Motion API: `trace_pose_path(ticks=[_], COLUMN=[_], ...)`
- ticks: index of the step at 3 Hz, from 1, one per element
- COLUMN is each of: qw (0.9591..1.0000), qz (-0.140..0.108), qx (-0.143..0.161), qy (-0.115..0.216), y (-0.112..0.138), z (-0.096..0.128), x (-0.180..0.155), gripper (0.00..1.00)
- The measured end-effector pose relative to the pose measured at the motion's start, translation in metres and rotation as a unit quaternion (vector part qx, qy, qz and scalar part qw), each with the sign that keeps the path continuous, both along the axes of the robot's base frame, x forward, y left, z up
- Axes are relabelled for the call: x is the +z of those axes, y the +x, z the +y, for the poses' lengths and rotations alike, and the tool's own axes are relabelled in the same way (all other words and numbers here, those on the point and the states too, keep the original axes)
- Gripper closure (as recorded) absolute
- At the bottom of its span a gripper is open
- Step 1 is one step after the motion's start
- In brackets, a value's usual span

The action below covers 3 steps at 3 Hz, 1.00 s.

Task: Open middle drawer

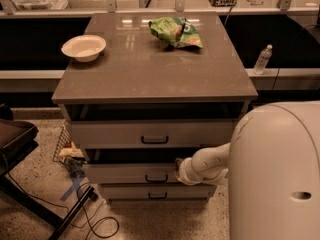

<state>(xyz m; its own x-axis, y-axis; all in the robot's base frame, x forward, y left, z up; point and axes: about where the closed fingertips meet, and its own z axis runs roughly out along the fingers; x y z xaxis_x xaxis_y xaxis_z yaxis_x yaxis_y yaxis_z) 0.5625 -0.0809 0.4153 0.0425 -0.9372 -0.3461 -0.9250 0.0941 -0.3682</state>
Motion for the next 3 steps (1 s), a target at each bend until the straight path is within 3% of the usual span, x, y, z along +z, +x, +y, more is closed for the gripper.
trace_pose_path(ticks=[2, 3], qw=[1.0, 1.0], qz=[0.0, 0.0], qx=[0.0, 0.0], qy=[0.0, 0.0], y=[-0.0001, -0.0001], z=[0.0, 0.0001], x=[0.001, 0.0016], gripper=[1.0, 0.74])
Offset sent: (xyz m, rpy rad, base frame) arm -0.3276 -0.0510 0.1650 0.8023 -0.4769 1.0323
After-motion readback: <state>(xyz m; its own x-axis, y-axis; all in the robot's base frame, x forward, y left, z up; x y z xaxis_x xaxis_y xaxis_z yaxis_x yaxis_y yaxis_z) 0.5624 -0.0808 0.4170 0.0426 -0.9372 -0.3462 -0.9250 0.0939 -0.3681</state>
